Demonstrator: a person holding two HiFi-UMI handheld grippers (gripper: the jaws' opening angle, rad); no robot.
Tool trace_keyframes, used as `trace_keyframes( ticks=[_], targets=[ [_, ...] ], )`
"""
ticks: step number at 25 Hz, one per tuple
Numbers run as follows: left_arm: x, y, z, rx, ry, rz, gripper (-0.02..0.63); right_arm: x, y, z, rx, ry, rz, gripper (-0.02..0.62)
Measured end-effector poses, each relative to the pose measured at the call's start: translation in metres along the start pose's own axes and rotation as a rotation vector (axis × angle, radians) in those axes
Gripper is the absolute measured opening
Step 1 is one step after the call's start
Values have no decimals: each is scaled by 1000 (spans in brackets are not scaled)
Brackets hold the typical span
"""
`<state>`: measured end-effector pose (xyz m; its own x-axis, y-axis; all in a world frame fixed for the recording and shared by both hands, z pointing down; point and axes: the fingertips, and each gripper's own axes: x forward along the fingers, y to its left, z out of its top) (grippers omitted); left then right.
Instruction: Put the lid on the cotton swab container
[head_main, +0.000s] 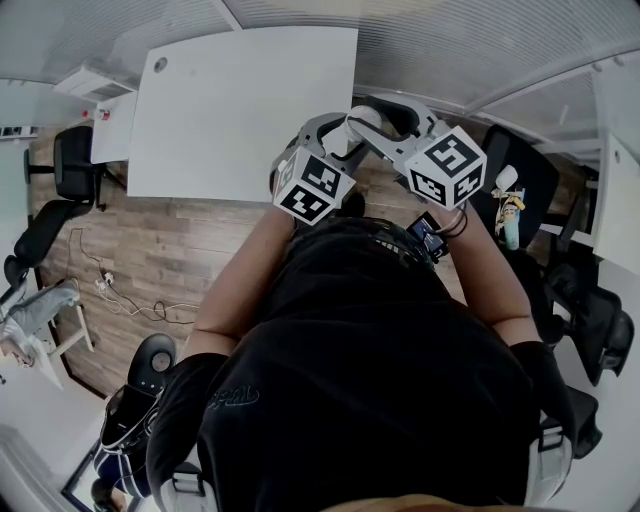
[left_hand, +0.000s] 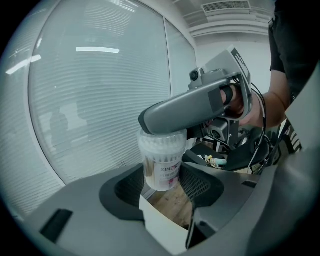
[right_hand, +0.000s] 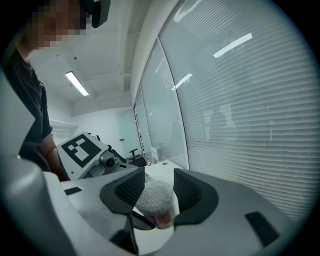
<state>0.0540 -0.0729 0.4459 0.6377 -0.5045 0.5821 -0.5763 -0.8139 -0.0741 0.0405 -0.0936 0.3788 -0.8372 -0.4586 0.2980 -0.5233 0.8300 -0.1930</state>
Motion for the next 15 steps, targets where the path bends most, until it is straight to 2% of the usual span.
trace_keyframes(
  ticks=[4,7,11,15],
  targets=[
    [1,0,4,7,10,-1,236,-2,0,2,-24,-2,-13,186],
    [1,-1,7,11,9,-3,233,1,8,0,-31,15,13,189],
    [2,-2,12,17,2,-7,230,1,14,-1,-93,21,7,196],
    [2,-2,11,16,1,-11,230,1,11,-1,-75,19,18,198]
  ],
)
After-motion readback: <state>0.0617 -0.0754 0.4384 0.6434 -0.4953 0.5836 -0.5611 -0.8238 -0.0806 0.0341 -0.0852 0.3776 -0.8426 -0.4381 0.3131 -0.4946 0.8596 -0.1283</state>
